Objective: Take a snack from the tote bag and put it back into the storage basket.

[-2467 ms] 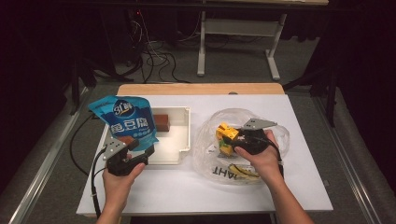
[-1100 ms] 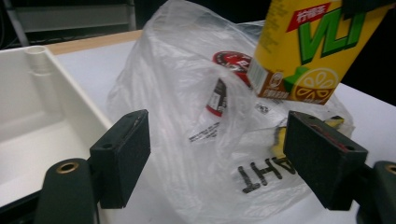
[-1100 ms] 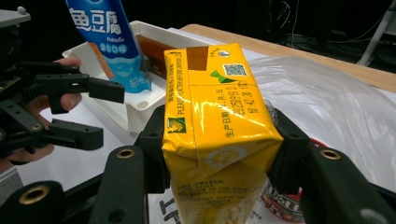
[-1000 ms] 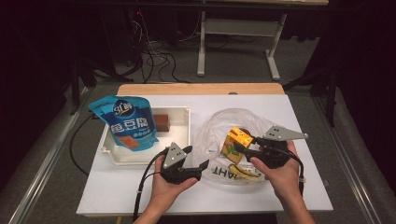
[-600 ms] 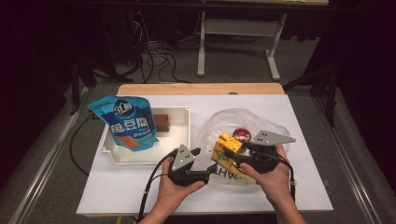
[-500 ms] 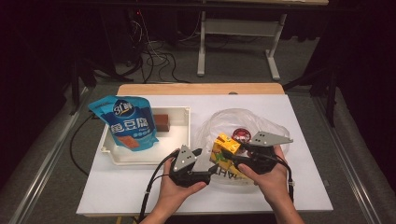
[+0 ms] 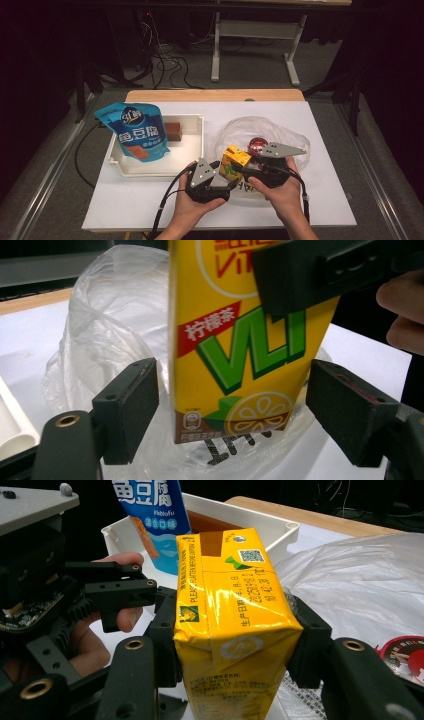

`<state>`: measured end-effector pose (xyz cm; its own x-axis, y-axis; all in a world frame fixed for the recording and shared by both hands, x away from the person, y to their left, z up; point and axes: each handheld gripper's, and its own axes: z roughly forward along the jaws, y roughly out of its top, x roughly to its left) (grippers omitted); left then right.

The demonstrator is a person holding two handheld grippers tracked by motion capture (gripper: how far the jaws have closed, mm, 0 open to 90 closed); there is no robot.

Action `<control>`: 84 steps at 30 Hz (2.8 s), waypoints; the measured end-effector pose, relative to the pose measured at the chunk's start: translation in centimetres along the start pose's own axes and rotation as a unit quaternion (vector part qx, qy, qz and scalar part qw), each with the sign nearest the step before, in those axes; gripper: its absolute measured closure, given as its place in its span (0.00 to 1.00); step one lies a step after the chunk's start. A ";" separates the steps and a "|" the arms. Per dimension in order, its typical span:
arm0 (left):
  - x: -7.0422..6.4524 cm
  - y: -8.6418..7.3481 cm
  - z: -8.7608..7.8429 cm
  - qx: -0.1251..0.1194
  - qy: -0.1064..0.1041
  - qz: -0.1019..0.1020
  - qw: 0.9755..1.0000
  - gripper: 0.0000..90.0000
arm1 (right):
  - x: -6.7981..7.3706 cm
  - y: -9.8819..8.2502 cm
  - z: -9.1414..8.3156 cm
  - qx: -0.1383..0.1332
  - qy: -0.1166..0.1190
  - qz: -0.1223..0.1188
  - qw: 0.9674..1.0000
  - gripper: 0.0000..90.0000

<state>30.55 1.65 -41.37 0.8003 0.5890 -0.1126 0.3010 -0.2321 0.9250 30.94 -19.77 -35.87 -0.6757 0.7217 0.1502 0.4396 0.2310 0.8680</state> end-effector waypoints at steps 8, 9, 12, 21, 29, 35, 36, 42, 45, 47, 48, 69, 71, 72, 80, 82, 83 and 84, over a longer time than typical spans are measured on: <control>-0.4 -0.1 0.3 0.006 0.007 0.005 1.000 0.20 | 0.4 0.0 0.4 0.001 0.002 -0.001 1.000 0.57; -0.5 -0.1 0.4 0.006 0.011 0.006 1.000 0.19 | 0.5 0.0 0.4 0.001 0.003 0.002 1.000 0.57; -0.8 -0.2 0.6 0.011 0.026 0.010 1.000 0.18 | 0.8 0.1 0.5 0.001 0.005 0.004 1.000 0.57; -0.9 -0.3 0.4 0.009 0.060 0.011 0.998 0.25 | 1.6 -0.1 1.2 0.003 0.013 0.007 1.000 0.57; -0.8 -0.3 0.1 0.016 0.049 0.002 0.999 0.33 | 1.5 -0.3 1.5 -0.002 0.014 0.013 1.000 0.54; -0.6 -0.3 0.0 0.021 0.055 0.000 0.998 0.34 | 1.3 -0.1 1.1 -0.019 0.021 0.017 0.999 0.44; -0.4 -0.3 -0.1 0.020 0.052 -0.005 0.998 0.34 | 1.3 0.0 0.9 -0.025 0.022 0.015 0.999 0.41; 0.2 0.0 -0.7 0.012 0.056 -0.007 0.998 0.34 | 0.6 0.4 -0.6 -0.043 0.021 0.014 0.999 0.33; 0.6 0.1 -1.0 0.005 0.051 -0.015 0.999 0.34 | 0.4 0.4 -1.0 -0.043 0.018 0.011 0.999 0.32; 0.8 0.2 -1.3 0.004 0.055 -0.015 0.998 0.34 | 0.2 0.3 -1.3 -0.047 0.020 0.014 0.999 0.32; 0.9 0.2 -1.4 0.004 0.054 -0.014 0.998 0.34 | 0.1 0.3 -1.5 -0.046 0.013 0.014 0.999 0.32; 4.1 0.7 -4.1 -0.024 0.110 -0.046 0.993 0.34 | -5.5 -6.9 -5.7 -0.042 -0.075 0.044 0.995 0.30; 4.6 0.7 -4.4 -0.028 0.117 -0.050 0.991 0.34 | -6.0 -7.6 -6.0 -0.041 -0.082 0.052 0.994 0.30; 4.8 0.7 -4.6 -0.031 0.121 -0.054 0.991 0.34 | -6.2 -7.8 -6.1 -0.042 -0.085 0.057 0.994 0.30; 7.0 1.2 -5.3 -0.042 0.154 -0.065 0.985 0.34 | -7.1 -8.5 -6.1 -0.043 -0.100 0.067 0.992 0.30; 7.3 1.3 -5.2 -0.044 0.159 -0.066 0.984 0.34 | -7.2 -8.6 -6.0 -0.041 -0.101 0.066 0.992 0.30; 7.5 1.4 -5.1 -0.045 0.163 -0.067 0.983 0.34 | -7.2 -8.6 -6.0 -0.040 -0.102 0.071 0.992 0.30; 7.6 1.5 -5.0 -0.046 0.165 -0.066 0.983 0.34 | -7.3 -8.6 -5.9 -0.040 -0.101 0.069 0.992 0.30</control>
<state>34.53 9.64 -39.01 0.5408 0.8319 -0.1243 0.3315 -0.0750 0.9405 28.54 -30.88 -41.64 -0.4761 0.8609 0.1793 0.4659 0.0740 0.8818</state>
